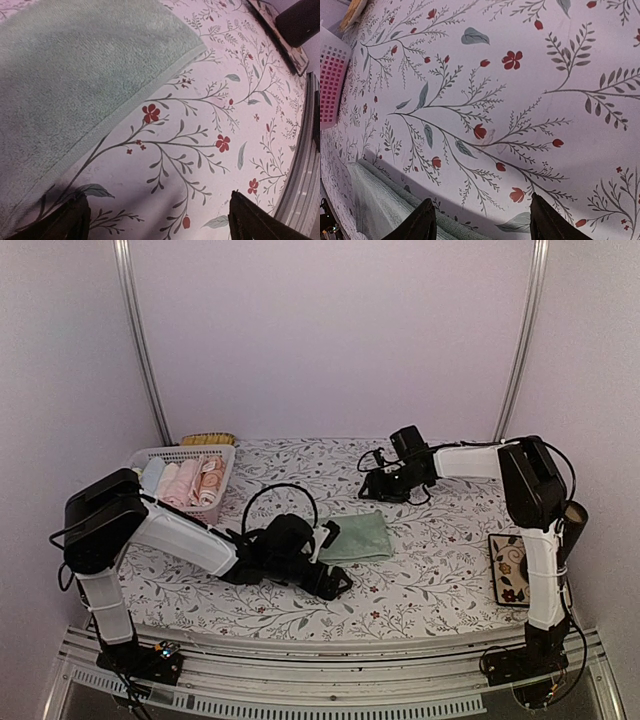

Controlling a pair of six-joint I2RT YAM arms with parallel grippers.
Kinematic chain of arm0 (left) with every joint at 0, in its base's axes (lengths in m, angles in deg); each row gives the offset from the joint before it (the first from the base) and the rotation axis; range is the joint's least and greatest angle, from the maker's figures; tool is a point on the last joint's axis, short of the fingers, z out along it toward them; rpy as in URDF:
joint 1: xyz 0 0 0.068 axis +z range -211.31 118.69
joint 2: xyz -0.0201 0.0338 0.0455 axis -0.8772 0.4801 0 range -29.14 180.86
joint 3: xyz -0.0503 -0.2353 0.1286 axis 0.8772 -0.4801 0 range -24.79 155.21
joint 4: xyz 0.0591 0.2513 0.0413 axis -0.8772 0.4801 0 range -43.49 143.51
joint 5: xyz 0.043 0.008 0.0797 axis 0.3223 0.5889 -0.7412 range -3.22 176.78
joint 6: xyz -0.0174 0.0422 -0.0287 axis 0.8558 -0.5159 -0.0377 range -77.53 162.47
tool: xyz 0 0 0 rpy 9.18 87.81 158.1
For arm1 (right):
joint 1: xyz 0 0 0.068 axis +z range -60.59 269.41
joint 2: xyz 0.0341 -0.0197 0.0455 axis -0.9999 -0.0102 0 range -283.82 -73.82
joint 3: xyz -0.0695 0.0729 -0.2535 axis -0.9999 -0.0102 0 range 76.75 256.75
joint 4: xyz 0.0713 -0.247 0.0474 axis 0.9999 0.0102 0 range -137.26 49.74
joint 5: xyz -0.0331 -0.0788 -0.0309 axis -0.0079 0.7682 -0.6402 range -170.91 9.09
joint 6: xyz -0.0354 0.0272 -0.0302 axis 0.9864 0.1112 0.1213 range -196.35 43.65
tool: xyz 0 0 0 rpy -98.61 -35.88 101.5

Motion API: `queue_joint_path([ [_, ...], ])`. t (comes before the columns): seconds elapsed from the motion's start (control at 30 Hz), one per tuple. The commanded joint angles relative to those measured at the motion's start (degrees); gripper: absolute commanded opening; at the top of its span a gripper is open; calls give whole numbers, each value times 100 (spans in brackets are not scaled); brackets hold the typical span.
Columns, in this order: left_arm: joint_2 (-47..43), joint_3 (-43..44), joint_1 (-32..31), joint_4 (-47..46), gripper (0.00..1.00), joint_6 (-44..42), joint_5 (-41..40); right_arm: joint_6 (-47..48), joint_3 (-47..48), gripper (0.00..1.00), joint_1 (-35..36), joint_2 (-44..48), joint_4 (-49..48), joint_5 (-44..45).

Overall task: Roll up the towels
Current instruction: Rotate the towel at the center of the board.

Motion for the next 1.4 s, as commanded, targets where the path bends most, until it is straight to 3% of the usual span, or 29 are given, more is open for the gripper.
queue_joint_path([
  [0.0, 194, -25, 251, 276, 97, -73, -322, 86, 48, 65, -24, -124, 51, -246],
  [0.33, 321, -72, 942, 29, 97, -259, -489, 112, -846, 64, -25, 270, -131, -865],
  [0.6, 1135, 912, 1448, 93, 97, -556, -339, -121, -2437, 64, 130, 1293, -894, -1151],
  [0.8, 1325, 1333, 1787, 139, 97, -670, -345, -216, -2949, 63, 618, 1713, -1117, -1091],
  [1.07, 301, 736, 1821, -188, 97, -800, -783, -432, -3965, 66, 811, 3022, -1023, 497],
  [1.3, -1295, 345, 1654, 159, 97, -1236, -1976, 88, -3821, 72, 813, 4103, -252, 1698],
  [1.37, -1827, 347, 1526, 267, 97, -1602, -2169, 286, -3796, 79, 811, 4323, -239, 2140],
])
